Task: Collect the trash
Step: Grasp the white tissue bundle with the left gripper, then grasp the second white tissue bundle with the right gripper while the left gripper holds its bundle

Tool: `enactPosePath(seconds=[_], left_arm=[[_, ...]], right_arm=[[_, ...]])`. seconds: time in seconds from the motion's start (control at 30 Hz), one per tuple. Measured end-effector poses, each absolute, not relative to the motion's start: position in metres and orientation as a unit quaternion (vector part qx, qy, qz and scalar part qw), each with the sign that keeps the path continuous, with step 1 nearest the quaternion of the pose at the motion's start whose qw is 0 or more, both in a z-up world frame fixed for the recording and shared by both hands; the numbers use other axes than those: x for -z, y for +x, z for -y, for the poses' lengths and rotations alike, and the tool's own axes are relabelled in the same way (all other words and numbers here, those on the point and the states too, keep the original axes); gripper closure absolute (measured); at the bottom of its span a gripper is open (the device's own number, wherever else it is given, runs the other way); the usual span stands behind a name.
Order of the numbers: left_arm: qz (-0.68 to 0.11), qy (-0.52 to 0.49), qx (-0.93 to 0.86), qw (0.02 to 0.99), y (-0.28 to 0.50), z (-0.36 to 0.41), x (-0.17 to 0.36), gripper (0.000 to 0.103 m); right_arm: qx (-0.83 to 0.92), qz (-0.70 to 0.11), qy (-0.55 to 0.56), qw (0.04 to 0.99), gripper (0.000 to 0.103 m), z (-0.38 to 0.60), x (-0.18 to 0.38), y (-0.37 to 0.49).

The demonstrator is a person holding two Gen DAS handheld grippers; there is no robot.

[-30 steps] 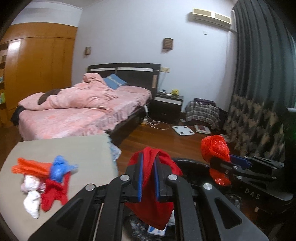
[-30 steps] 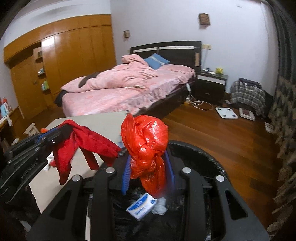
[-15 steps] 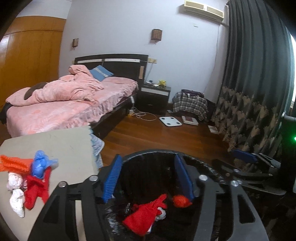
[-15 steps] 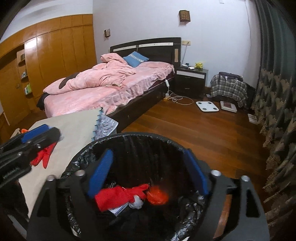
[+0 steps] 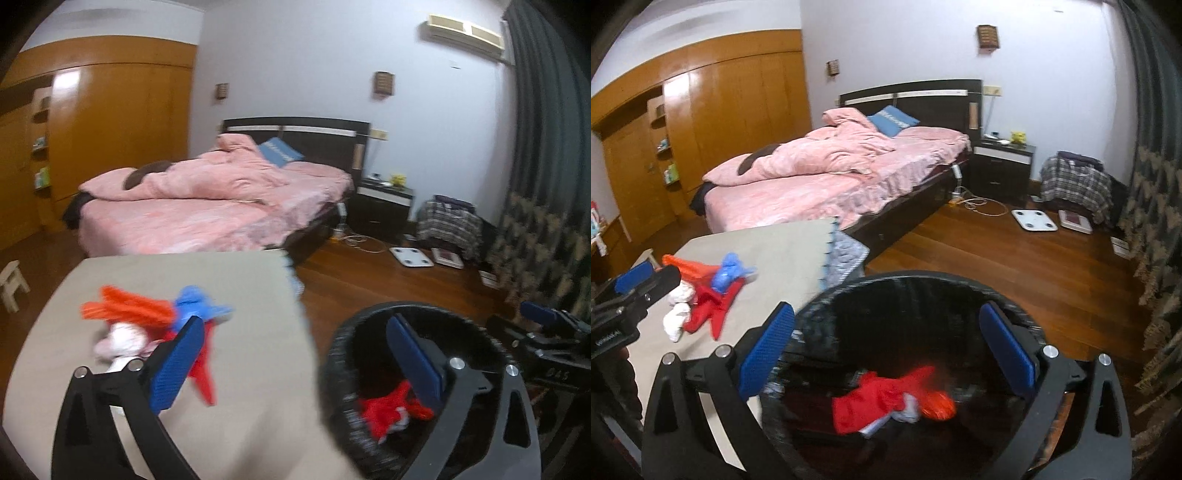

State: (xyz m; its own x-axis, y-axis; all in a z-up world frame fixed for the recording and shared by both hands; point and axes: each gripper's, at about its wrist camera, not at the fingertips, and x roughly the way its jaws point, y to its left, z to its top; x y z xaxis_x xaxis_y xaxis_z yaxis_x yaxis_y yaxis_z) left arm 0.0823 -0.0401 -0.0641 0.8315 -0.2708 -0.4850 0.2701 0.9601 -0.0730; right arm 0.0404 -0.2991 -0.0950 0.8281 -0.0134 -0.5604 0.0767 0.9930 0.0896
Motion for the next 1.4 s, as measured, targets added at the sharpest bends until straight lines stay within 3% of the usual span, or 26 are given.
enactPosePath(seconds=[0.53, 1.13, 1.23, 1.33, 1.4], left_arm=[[-0.285, -0.004, -0.018, 0.958, 0.1, -0.093, 0.117, 0.012], [-0.366, -0.032, -0.025, 0.93, 0.149, -0.12, 0.183, 0.026], [-0.378, -0.036, -0.018, 0.925, 0.154, -0.122, 0.187, 0.033], [-0.391, -0.037, -0.006, 0.919, 0.157, -0.121, 0.191, 0.052], [-0.393, -0.039, -0.001, 0.919, 0.157, -0.122, 0.191, 0.056]], right_arm=[[-0.074, -0.304, 0.032, 0.949, 0.005, 0.183, 0.115, 0.1], [-0.102, -0.342, 0.004, 0.934, 0.005, 0.131, 0.156, 0.143], [-0.105, -0.346, 0.004, 0.932, 0.005, 0.127, 0.159, 0.145], [-0.109, -0.348, -0.001, 0.931, 0.005, 0.123, 0.16, 0.146], [-0.11, -0.348, -0.004, 0.931, 0.005, 0.121, 0.16, 0.146]])
